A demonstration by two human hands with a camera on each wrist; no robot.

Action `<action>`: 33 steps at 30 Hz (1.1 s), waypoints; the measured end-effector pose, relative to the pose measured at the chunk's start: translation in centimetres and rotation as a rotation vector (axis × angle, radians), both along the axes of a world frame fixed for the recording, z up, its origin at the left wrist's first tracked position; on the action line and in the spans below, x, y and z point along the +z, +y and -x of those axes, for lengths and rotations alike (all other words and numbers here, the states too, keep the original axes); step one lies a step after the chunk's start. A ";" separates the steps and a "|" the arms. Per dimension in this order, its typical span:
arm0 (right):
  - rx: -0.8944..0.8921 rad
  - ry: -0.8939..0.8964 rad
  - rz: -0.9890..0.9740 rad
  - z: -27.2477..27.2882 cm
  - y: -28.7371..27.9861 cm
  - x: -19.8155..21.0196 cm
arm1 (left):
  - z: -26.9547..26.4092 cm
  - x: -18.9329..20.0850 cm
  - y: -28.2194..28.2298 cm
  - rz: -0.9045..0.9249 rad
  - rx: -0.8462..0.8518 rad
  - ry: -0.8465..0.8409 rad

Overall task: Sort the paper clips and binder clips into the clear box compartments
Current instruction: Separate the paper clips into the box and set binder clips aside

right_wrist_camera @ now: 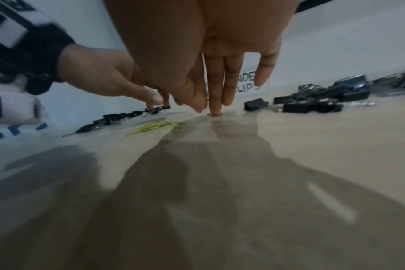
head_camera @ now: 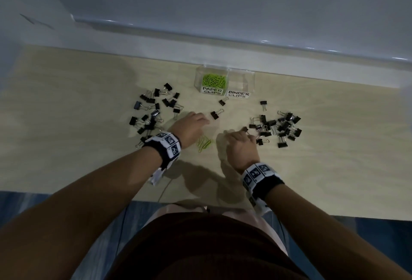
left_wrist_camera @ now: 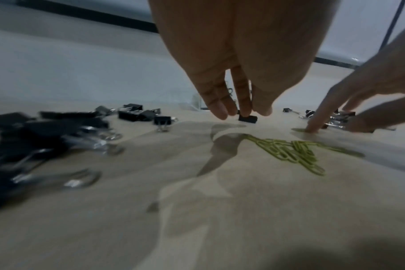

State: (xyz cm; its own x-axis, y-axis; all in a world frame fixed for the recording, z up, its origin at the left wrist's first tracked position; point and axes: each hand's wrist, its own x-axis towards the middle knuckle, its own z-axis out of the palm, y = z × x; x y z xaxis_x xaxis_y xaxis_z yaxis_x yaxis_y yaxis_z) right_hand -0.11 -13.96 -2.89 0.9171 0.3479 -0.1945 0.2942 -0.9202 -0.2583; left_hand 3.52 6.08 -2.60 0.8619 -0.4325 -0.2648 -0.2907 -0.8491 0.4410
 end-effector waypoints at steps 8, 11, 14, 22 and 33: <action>-0.043 0.152 -0.284 -0.4 3.3 -1.5 | 4.0 -1.2 -1.4 -0.009 0.325 0.163; -0.080 0.211 -0.278 -1.1 4.1 -0.9 | 3.6 -1.4 -1.8 0.046 0.390 0.149; -0.022 0.277 -0.313 -1.5 4.0 -0.9 | 3.3 -1.7 -1.1 0.078 0.357 0.168; 0.143 0.255 -0.163 -2.4 3.3 -0.9 | 3.1 -1.9 -0.7 -0.007 0.203 0.131; 0.238 0.136 0.104 -2.3 2.3 -0.9 | 2.2 -0.6 -1.7 -0.327 -0.075 0.008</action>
State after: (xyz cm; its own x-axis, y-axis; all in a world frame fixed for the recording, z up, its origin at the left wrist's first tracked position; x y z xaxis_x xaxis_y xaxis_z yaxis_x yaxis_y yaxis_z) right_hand 2.20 -11.68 -3.77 0.7753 0.5218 -0.3558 0.4740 -0.8531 -0.2181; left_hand 1.36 4.37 -3.19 0.8280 -0.3860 -0.4066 -0.3556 -0.9223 0.1514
